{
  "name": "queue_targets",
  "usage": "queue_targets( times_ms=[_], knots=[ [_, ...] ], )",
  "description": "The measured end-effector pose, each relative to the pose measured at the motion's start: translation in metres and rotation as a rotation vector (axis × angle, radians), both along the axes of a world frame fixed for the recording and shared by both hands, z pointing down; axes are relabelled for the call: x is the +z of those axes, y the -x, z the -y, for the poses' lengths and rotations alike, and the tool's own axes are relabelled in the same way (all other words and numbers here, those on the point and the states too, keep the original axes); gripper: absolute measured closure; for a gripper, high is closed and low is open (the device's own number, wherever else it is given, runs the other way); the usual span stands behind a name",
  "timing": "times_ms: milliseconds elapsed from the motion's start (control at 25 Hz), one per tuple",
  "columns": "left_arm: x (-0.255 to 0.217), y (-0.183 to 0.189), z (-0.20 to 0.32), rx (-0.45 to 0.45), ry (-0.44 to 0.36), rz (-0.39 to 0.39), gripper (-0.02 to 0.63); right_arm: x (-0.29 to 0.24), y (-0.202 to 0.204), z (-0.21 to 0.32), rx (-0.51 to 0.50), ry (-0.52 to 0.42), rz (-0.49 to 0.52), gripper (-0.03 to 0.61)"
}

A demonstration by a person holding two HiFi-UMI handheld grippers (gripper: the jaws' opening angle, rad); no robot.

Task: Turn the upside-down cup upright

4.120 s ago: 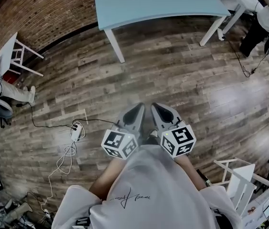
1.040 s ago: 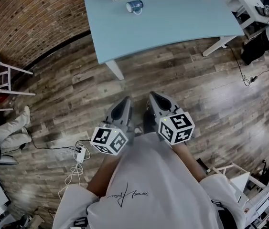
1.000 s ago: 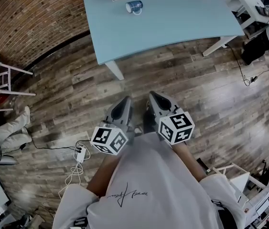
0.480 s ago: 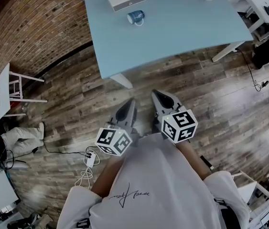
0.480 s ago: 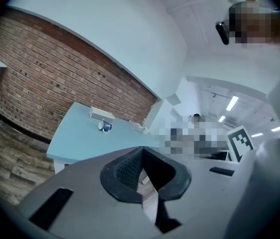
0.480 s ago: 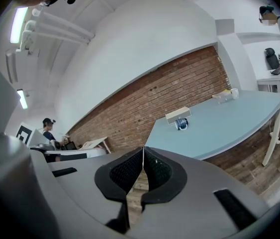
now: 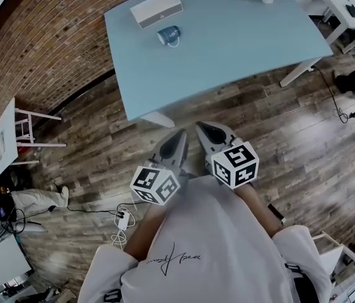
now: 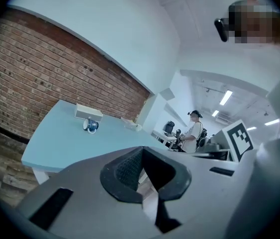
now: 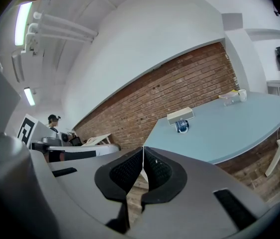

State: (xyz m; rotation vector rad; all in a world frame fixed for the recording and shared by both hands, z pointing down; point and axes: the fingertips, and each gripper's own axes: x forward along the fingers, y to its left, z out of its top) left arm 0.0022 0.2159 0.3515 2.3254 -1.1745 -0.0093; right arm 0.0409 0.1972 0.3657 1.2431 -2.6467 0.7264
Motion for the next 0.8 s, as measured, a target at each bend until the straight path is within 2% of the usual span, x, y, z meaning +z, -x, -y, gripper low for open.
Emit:
queue_targets(
  times_ms=[520, 680, 800],
  knots=[
    [0.015, -0.014, 0.013, -0.013, 0.047, 0.009, 0.606, 0.012, -0.025, 0.013, 0.026, 0.028, 0.002, 0.557],
    [0.018, -0.018, 0.017, -0.002, 0.034, 0.074, 0.605, 0.017, -0.026, 0.018, 0.022, 0.043, -0.004, 0.557],
    [0.019, -0.023, 0.024, 0.014, 0.044, 0.065, 0.606, 0.02, -0.025, 0.028, 0.02, 0.055, -0.006, 0.555]
  ],
)
